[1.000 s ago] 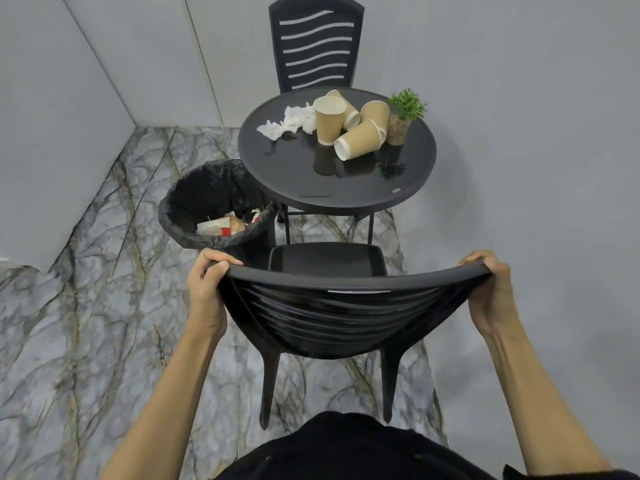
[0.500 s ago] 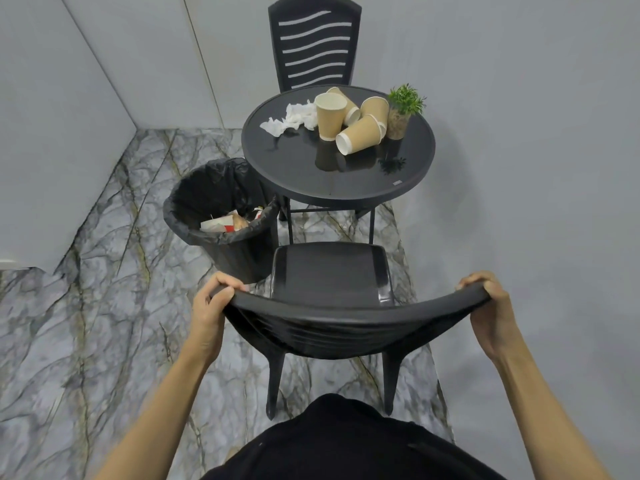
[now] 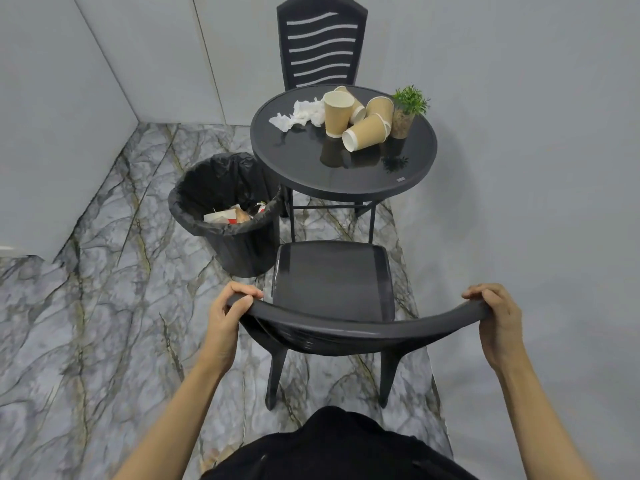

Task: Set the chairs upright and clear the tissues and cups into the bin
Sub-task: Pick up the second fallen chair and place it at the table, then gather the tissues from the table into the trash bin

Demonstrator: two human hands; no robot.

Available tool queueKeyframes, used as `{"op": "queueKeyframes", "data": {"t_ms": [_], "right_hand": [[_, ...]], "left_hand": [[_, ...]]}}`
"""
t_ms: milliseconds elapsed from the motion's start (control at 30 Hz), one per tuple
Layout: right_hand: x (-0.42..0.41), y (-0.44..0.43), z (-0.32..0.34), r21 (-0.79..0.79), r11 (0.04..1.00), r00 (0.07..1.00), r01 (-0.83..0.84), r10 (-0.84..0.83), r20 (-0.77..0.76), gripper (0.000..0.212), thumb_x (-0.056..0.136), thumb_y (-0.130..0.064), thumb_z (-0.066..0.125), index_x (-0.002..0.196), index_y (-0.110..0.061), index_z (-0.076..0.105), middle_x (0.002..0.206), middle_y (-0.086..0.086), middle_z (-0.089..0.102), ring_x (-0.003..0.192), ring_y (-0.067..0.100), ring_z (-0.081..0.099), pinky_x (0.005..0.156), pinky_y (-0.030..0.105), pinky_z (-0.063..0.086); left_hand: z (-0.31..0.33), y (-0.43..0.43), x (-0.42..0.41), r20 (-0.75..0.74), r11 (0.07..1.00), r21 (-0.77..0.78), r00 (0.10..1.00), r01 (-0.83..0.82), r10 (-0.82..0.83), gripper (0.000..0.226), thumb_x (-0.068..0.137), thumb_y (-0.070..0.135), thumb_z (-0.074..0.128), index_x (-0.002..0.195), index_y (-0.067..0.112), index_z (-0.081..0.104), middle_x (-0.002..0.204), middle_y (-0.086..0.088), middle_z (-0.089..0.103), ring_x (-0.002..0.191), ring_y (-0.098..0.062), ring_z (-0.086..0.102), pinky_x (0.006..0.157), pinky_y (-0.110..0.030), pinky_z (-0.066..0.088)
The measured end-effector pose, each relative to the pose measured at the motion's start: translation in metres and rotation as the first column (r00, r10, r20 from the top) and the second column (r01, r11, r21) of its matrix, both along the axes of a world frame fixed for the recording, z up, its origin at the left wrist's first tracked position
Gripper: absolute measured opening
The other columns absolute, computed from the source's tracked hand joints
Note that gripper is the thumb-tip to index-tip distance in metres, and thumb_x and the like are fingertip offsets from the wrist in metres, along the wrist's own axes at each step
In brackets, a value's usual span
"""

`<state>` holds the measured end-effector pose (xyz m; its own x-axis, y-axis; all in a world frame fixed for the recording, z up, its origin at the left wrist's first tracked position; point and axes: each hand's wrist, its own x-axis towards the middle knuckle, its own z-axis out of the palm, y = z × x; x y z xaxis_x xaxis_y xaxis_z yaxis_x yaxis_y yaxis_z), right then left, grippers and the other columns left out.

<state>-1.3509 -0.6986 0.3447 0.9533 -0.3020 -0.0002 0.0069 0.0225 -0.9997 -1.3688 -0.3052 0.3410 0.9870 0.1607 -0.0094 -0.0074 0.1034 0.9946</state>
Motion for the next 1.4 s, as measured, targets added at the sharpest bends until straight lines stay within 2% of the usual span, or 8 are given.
{"op": "queueKeyframes", "data": {"t_ms": [133,233,367,467,567,700,1100,1400], "right_hand": [[0.002,0.008,0.038,-0.485,0.869,0.995,-0.095,0.07,-0.069,0.015,0.087,-0.01,0.058,0.074,-0.017,0.063,0.079,-0.021,0.068,0.084,-0.001,0.058,0.073,0.012,0.042],[0.016,0.04,0.085,-0.722,0.601,0.939,-0.341,0.247,-0.238,0.01,0.077,-0.043,0.061,0.081,-0.034,0.065,0.093,-0.023,0.067,0.101,0.006,0.056,0.094,0.028,0.038],[0.048,0.143,0.116,-0.606,0.401,0.717,-0.687,0.506,-0.479,0.031,0.088,-0.041,0.054,0.118,-0.032,0.055,0.124,-0.015,0.054,0.115,0.003,0.046,0.099,0.026,0.034],[0.084,0.232,0.102,-0.525,0.153,0.513,-0.837,0.554,-0.656,0.053,0.09,-0.049,0.046,0.138,-0.028,0.036,0.145,-0.007,0.04,0.13,0.008,0.039,0.109,0.03,0.03],[0.115,0.32,0.079,-0.451,-0.098,0.345,-0.887,0.509,-0.789,0.065,0.091,-0.051,0.041,0.145,-0.02,0.022,0.154,0.001,0.028,0.139,0.019,0.03,0.115,0.039,0.024],[0.14,0.421,0.055,-0.414,-0.264,0.274,-0.871,0.439,-0.855,0.067,0.092,-0.053,0.037,0.146,-0.019,0.019,0.157,0.001,0.018,0.143,0.021,0.02,0.118,0.043,0.017],[0.196,0.596,-0.022,-0.351,-0.353,0.214,-0.867,0.374,-0.903,0.079,0.09,-0.046,0.049,0.148,-0.014,0.007,0.159,0.006,0.009,0.144,0.027,0.017,0.116,0.041,0.021],[0.35,0.735,-0.042,-0.38,-0.334,0.203,-0.863,0.46,-0.864,0.081,0.09,-0.042,0.052,0.148,-0.01,0.006,0.158,0.009,0.012,0.143,0.025,0.02,0.115,0.037,0.021]], "left_hand": [[0.016,0.006,-0.004,-0.012,0.985,0.132,0.994,0.108,-0.108,0.013,0.077,0.024,0.056,0.086,0.022,0.065,0.089,0.017,0.073,0.088,0.004,0.063,0.079,-0.006,0.047],[0.027,0.025,0.004,-0.079,0.941,0.232,0.969,0.245,-0.233,0.021,0.082,0.023,0.051,0.097,0.025,0.065,0.099,0.023,0.07,0.097,0.006,0.062,0.085,-0.009,0.047],[0.033,0.065,0.025,-0.177,0.833,0.462,0.952,0.304,-0.249,0.023,0.092,0.021,0.056,0.114,0.026,0.06,0.114,0.012,0.065,0.112,-0.006,0.057,0.101,-0.024,0.042],[0.037,0.099,0.042,-0.291,0.655,0.656,0.926,0.377,-0.242,0.041,0.094,0.019,0.054,0.134,0.014,0.048,0.136,-0.002,0.053,0.128,-0.015,0.047,0.104,-0.024,0.032],[0.034,0.143,0.056,-0.403,0.514,0.727,0.889,0.455,-0.218,0.048,0.094,0.023,0.053,0.139,0.013,0.041,0.145,-0.005,0.044,0.134,-0.02,0.042,0.108,-0.03,0.033],[0.023,0.209,0.068,-0.55,0.38,0.732,0.819,0.566,-0.161,0.055,0.093,0.026,0.053,0.143,0.01,0.035,0.15,-0.01,0.038,0.137,-0.025,0.038,0.111,-0.035,0.032],[-0.023,0.384,0.115,-0.709,0.315,0.693,0.693,0.649,0.133,0.06,0.095,0.035,0.047,0.146,0.01,0.025,0.151,-0.012,0.035,0.135,-0.03,0.038,0.11,-0.04,0.036],[-0.03,0.499,0.269,-0.719,0.321,0.689,0.671,0.65,0.184,0.064,0.093,0.035,0.052,0.145,0.01,0.026,0.151,-0.013,0.033,0.135,-0.03,0.037,0.111,-0.041,0.035]]}}
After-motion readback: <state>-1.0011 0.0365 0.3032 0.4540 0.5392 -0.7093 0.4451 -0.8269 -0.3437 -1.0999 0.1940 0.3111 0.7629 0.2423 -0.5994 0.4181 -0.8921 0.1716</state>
